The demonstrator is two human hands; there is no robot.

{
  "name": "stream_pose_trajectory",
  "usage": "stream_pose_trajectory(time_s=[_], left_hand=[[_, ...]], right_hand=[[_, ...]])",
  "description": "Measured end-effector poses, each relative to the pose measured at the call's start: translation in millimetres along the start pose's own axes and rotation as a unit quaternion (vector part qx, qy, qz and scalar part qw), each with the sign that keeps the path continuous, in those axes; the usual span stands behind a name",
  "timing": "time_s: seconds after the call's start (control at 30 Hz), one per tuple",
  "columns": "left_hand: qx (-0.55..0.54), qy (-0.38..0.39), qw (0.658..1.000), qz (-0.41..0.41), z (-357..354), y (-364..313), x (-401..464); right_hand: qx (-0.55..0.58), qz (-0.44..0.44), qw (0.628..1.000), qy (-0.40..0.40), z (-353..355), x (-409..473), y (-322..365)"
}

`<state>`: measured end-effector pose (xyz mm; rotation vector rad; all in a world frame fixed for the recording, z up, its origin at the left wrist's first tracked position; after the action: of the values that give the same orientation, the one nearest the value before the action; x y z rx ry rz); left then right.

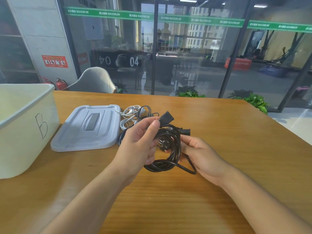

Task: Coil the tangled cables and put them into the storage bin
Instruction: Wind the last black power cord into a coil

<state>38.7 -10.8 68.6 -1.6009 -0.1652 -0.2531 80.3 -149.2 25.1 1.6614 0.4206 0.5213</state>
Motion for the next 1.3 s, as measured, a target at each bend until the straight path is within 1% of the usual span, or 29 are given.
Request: stream_pose_trajectory(time_s=[0.13, 0.27, 0.3, 0.37, 0.4, 0.43, 0.5, 0.57, 0.63, 0.73, 0.8, 0.87, 0.93, 0.97, 1.0, 1.03, 1.1, 1.17, 1.23, 1.3], left_hand=[[0.005, -0.012, 1.0, -0.001, 2, 0, 0], [0.017, -0.027, 0.999, 0.01, 0, 4, -1], [0.018, -0.027, 0.999, 0.011, -1, 5, -1], [0.015, -0.031, 0.999, 0.01, -1, 4, -1], [0.015, -0.034, 0.999, 0.007, 0, 3, -1], [0.017, -0.036, 0.999, 0.004, 0, 3, 0], [0.023, -0.042, 0.999, 0.0, 1, 3, 0], [0.026, -0.048, 0.999, 0.002, 3, 4, 1], [0.026, -0.059, 0.998, 0.009, 6, 7, 0], [0.019, -0.081, 0.996, 0.016, 11, 10, 0], [0.012, -0.094, 0.995, 0.019, 13, 12, 0], [0.011, -0.104, 0.994, 0.02, 14, 14, 0], [0.01, -0.113, 0.993, 0.025, 16, 16, 0], [0.007, -0.116, 0.993, 0.027, 17, 17, 0], [0.005, -0.116, 0.993, 0.03, 17, 18, 0], [0.006, -0.116, 0.993, 0.032, 17, 19, 0], [0.009, -0.115, 0.993, 0.038, 18, 20, 0], [0.016, -0.111, 0.993, 0.045, 18, 21, 0], [0.026, -0.101, 0.993, 0.05, 16, 22, 1], [0.042, -0.09, 0.993, 0.056, 10, 24, 1]], right_hand=[[0.088, -0.025, 0.995, 0.043, -9, -2, 0], [0.186, -0.054, 0.973, 0.127, -31, -10, 2], [0.183, -0.051, 0.97, 0.149, -35, -12, 6], [0.139, -0.032, 0.971, 0.192, -44, -15, 15], [0.105, -0.014, 0.973, 0.205, -47, -16, 18], [0.073, 0.007, 0.977, 0.201, -49, -16, 19], [0.037, 0.041, 0.989, 0.139, -45, -13, 17], [0.04, 0.069, 0.994, 0.068, -39, -10, 15], [0.02, 0.081, 0.996, 0.025, -36, -8, 14], [-0.08, 0.103, 0.991, -0.038, -30, -8, 18], [-0.166, 0.139, 0.972, -0.092, -25, -12, 27], [-0.249, 0.189, 0.938, -0.151, -21, -20, 38], [-0.286, 0.238, 0.907, -0.195, -17, -26, 49], [-0.284, 0.257, 0.9, -0.21, -16, -28, 54], [-0.266, 0.267, 0.901, -0.216, -15, -29, 56], [-0.231, 0.267, 0.91, -0.217, -13, -28, 57], [-0.125, 0.255, 0.934, -0.216, -5, -26, 57], [0.004, 0.23, 0.943, -0.24, 10, -24, 55], [0.158, 0.185, 0.931, -0.272, 26, -21, 46], [0.281, 0.141, 0.903, -0.293, 36, -19, 34]])
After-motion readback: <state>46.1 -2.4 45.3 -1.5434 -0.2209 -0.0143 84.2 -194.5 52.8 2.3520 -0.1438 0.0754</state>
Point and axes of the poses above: each hand's wrist, its own x-axis towards the middle knuckle, its own z-axis out of the back of the hand, y = z × x, the point moved 10 cm from there along x, towards the middle knuckle, and after that the axes turned 9 degrees about x, right-handed, at the moved point
